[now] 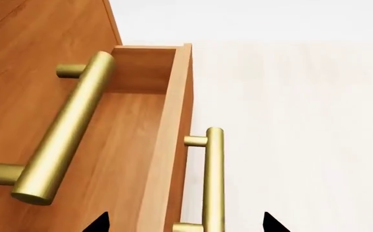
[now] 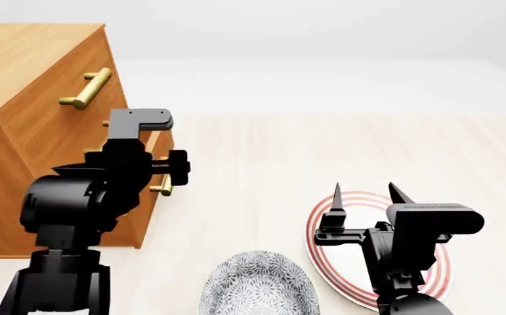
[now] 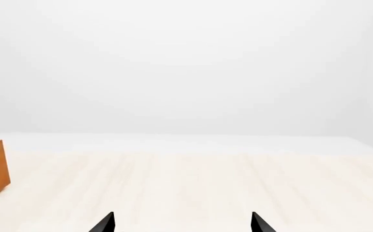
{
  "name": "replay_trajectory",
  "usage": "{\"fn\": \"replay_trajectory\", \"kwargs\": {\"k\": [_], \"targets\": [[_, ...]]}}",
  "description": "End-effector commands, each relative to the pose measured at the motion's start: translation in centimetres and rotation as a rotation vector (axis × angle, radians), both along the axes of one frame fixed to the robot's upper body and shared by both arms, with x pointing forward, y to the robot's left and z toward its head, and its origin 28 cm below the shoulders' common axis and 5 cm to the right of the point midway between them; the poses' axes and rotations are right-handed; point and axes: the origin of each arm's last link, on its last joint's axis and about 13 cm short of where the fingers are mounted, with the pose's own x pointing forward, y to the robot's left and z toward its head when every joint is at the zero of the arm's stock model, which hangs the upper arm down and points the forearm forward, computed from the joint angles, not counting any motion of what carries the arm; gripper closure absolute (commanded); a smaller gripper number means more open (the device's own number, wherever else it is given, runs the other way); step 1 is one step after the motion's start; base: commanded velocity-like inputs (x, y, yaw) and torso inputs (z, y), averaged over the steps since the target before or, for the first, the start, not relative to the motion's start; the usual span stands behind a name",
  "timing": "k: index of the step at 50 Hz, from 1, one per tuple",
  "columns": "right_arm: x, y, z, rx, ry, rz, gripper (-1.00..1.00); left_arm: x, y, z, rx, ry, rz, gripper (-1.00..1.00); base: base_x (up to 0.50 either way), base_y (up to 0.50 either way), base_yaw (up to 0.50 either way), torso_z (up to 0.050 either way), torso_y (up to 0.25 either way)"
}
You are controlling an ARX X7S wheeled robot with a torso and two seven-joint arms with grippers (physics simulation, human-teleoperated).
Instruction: Open the bottom drawer of the cabinet.
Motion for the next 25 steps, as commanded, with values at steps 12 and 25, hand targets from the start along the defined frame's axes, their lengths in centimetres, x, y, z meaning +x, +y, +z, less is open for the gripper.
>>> {"fn": "replay_trajectory", "kwargs": {"k": [12,25], "targets": [[0.0,0.1,0.2,-0.003,-0.003,0.004,-1.00,1.2,0.3,-2.1,-0.012,0.113,0.020,-1.00,0.00,0.00,0.00,0.000,0.000],[0.0,0.1,0.1,-0.003,-0.001,0.001,-1.00,1.6,0.5,-2.8,-0.016,0.184,0.011,-1.00,0.00,0.00,0.00,0.000,0.000]]}}
